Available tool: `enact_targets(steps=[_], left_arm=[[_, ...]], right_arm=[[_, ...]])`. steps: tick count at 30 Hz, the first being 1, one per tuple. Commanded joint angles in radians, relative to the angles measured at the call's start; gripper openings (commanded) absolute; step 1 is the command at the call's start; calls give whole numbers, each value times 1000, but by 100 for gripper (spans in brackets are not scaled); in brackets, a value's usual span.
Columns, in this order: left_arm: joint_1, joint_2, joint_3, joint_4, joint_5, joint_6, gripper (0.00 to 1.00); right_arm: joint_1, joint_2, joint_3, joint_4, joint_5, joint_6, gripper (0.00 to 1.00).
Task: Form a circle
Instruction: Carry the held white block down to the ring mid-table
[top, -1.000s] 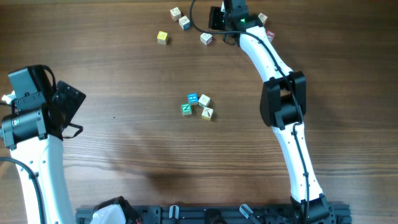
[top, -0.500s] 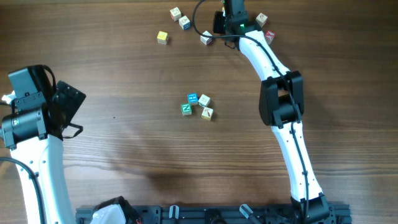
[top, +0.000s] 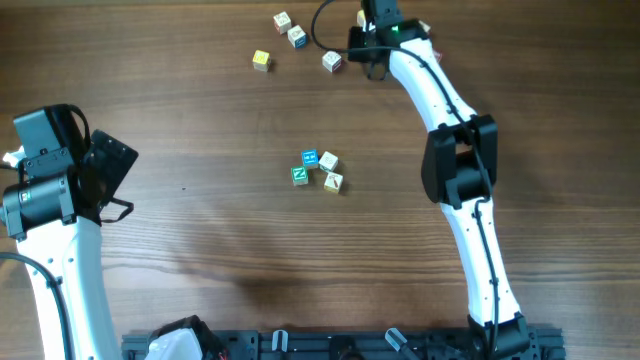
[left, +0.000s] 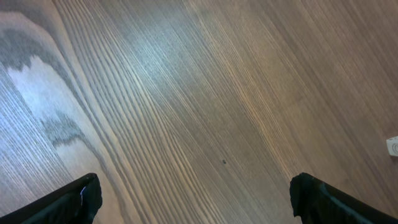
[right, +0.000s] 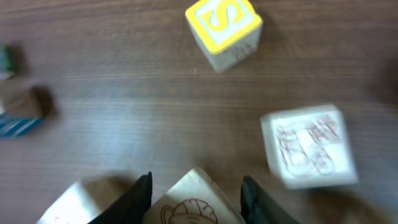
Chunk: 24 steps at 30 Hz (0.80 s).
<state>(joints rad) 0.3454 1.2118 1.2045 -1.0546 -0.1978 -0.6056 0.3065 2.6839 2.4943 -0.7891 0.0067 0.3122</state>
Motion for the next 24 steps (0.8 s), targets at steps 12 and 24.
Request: enact_targets(steps=[12, 24], left_arm=[[7, 2, 7, 2, -13, -12, 100], [7, 2, 7, 2, -13, -12, 100]], right_arm=[[10, -607, 2, -359, -35, 5, 22], [10, -636, 2, -422, -346, 2, 22]])
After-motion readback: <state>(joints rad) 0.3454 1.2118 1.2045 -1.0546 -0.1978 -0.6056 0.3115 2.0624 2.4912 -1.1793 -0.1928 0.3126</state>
